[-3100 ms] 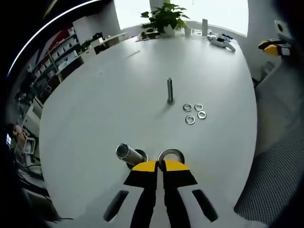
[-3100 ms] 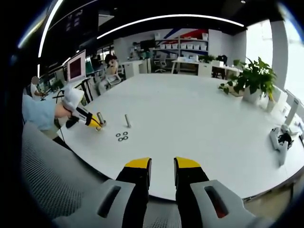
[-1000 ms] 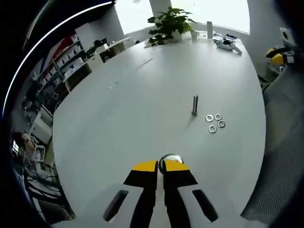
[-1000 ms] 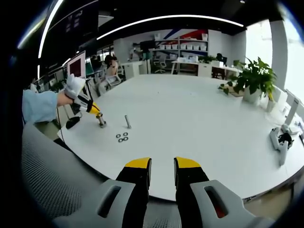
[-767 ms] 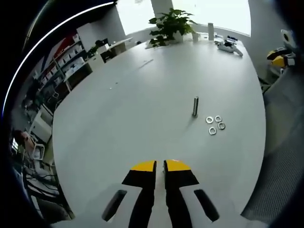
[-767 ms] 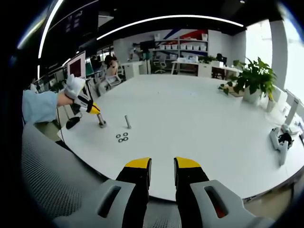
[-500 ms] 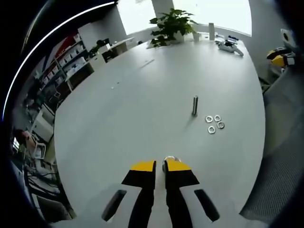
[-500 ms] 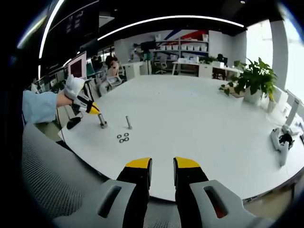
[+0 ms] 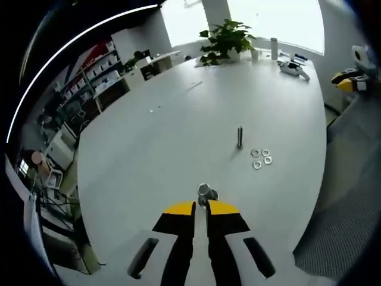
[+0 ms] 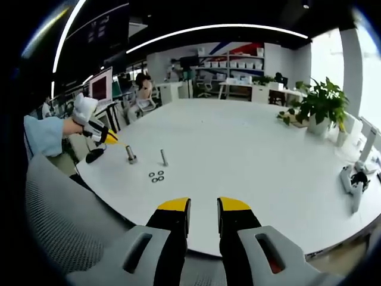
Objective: Place the washer onto the threaded stud by aligning its center hole with the stud, sliding it down to the base, and recovering from edge contact or off-axis alignment until the washer reaches the visible bottom stop.
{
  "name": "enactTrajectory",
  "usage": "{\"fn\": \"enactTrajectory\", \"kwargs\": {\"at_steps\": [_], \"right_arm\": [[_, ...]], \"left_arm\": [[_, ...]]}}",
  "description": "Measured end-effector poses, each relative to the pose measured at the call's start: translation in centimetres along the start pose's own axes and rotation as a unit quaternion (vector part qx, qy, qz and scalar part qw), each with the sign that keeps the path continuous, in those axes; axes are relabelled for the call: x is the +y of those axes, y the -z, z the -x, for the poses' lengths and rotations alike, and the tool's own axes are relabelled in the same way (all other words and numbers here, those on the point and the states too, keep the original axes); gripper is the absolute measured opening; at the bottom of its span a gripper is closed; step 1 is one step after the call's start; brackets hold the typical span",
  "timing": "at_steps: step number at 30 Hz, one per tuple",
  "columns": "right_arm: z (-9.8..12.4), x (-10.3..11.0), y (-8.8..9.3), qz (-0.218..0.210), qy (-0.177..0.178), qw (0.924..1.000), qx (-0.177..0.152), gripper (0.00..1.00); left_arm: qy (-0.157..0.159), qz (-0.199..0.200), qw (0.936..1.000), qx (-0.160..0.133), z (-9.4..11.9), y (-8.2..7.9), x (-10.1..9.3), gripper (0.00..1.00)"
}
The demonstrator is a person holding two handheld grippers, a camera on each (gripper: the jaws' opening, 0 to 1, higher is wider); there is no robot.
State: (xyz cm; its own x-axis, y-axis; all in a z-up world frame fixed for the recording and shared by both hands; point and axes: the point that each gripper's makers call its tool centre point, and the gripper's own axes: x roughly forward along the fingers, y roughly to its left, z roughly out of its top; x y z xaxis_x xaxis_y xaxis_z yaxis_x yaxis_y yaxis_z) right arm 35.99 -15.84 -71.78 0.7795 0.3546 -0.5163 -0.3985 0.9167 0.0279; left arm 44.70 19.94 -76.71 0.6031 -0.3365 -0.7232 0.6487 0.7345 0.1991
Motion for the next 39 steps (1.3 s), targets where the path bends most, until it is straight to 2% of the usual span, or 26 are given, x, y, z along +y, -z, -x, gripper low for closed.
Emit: {"fn": "enactTrajectory", "kwargs": {"at_steps": [9, 14, 18, 20, 24, 28, 33, 39], "right_arm": [[0.2, 0.0, 0.0, 0.007, -0.004, 0.9999, -0.008, 0.2], [0.2, 0.1, 0.2, 0.011, -0.008, 0.9999, -0.004, 0.2], [0.3, 0.1, 0.1, 0.014, -0.007, 0.9998, -0.009, 0.2], [0.5, -0.1, -0.3, 0.011, -0.001, 0.9996, -0.025, 0.2], [0.4, 0.0, -0.3, 0.015, -0.004, 0.9996, -0.023, 0.2], [0.5, 0.0, -0.3, 0.014, -0.005, 0.9996, -0.024, 0.2], [0.6, 0.0, 0.0, 0.014, -0.005, 0.9997, -0.018, 0.2], [0.6, 0.2, 0.4, 0.014, -0.011, 0.9998, -0.009, 0.2]], "left_arm": [[-0.008, 0.009, 0.9998, -0.017, 2.6, 0.1, -2.2, 0.04], [-0.015, 0.011, 0.9993, -0.033, 3.7, -0.5, -3.8, 0.04], [-0.033, 0.006, 0.9979, -0.055, 5.2, -1.4, -4.5, 0.03], [-0.039, 0.015, 0.9966, -0.072, 6.1, -2.1, -5.0, 0.03], [-0.049, 0.044, 0.9923, -0.105, 7.8, -3.1, -5.9, 0.03], [-0.051, 0.068, 0.9885, -0.125, 9.2, -3.3, -6.8, 0.04], [-0.047, 0.1, 0.9839, -0.141, 9.7, -3.1, -7.9, 0.06], [-0.062, 0.1, 0.9795, -0.164, 10.5, -3.8, -8.6, 0.06]]}}
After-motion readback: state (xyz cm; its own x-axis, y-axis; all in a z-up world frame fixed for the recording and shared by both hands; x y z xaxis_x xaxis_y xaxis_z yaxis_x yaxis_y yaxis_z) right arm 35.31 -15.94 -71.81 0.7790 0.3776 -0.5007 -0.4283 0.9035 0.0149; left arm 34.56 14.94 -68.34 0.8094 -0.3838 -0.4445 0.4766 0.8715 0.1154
